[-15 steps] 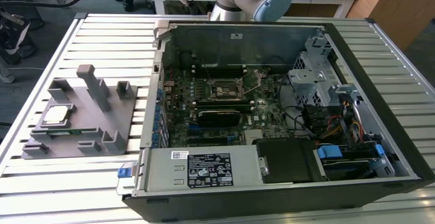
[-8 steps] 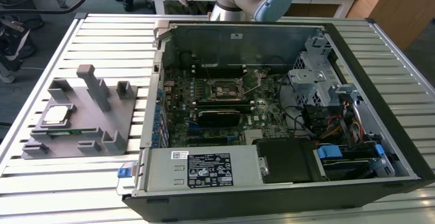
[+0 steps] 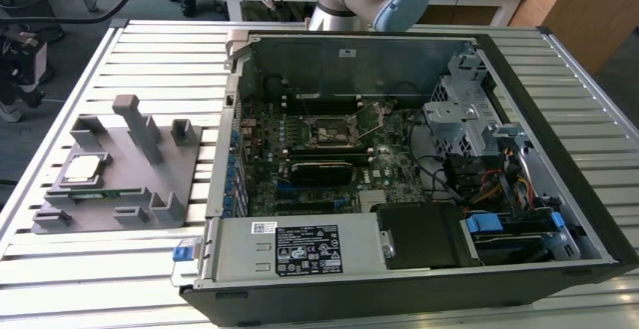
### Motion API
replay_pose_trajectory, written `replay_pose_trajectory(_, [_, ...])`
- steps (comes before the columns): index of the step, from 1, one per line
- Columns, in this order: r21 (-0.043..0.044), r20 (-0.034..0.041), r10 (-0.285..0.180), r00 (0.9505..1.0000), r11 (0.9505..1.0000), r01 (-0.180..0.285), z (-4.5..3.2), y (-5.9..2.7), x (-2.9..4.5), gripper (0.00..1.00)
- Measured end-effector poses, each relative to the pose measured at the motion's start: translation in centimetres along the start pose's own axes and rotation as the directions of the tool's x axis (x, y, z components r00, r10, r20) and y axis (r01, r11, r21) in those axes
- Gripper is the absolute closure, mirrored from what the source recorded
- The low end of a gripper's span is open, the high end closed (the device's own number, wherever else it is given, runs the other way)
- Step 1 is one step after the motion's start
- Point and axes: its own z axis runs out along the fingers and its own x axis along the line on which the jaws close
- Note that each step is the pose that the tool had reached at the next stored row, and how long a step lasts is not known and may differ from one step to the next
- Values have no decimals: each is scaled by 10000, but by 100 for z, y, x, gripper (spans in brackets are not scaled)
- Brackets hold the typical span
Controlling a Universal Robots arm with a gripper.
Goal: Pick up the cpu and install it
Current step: 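Pick up the cpu and move it towards the insertion slot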
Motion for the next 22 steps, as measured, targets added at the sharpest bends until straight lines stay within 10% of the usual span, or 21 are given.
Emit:
replay_pose_trajectory(9, [-22, 58, -2, 10000, 10000, 2, 22, -1, -2, 30])
replay_pose_trajectory(22, [-31, 60, -8, 10000, 10000, 8, 133, -7, -8, 24])
